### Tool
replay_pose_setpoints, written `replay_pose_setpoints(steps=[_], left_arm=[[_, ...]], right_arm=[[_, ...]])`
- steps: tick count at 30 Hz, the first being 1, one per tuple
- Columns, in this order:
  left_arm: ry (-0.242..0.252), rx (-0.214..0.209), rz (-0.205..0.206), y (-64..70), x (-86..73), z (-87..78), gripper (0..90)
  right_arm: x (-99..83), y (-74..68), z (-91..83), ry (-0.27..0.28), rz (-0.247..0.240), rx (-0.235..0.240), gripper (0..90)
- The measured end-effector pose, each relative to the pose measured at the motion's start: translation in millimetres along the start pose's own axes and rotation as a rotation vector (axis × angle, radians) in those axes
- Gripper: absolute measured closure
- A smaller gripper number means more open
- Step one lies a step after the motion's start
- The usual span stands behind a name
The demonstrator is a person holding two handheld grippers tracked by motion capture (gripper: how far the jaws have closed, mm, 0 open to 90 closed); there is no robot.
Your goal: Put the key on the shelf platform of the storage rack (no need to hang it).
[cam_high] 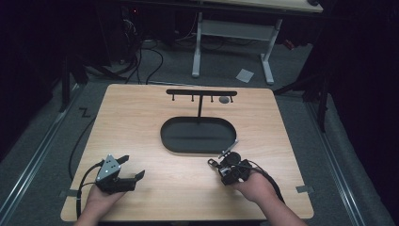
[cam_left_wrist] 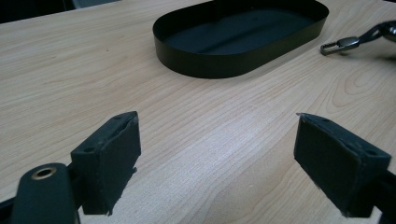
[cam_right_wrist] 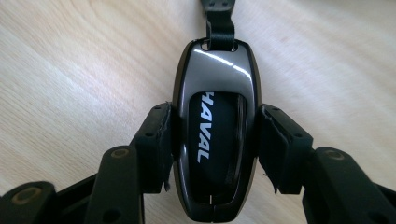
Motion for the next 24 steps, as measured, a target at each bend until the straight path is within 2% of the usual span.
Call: replay_pose_setpoints(steps=[1,2,4,12,19,24], left_arm=[[0.0,0.0,0.0,0.0,0.0,0.0,15.4],[-0.001,0.0,-0.001,-0.3,0.1,-0.2,15.4],[0.003,0.001,-0.002,-0.5,0.2,-0.2,15.4],[0.004,-0.001,-0.003,-1.0,0.3,-1.3,15.4],[0.005,0.002,-0.006,-1.3,0.3,-1.3,15.4],[0.012,0.002,-0.011,-2.4,0.6,-2.4,15.4]], right_arm=[[0.0,0.0,0.0,0.0,0.0,0.0,49.1],[2.6,1.6,-7.8,0.015,0.002,-0.005,49.1],[5.6,4.2,-14.6,0.032,-0.02,-0.017,49.1],[18.2,10.2,-37.7,0.074,0.005,-0.037,49.2],[30.9,15.1,-51.3,0.087,0.005,-0.053,49.1],[48.3,20.1,-57.2,0.086,-0.004,-0.08,49.1]])
Point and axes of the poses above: each handheld gripper's, and its own axes: z roughly forward along the jaws, x roughly out of its top, y roughly to its right, the point moved 3 cm from there along z, roughly forward along the jaws, and after that the axes turned 3 degrees about x, right-handed, at the moved point
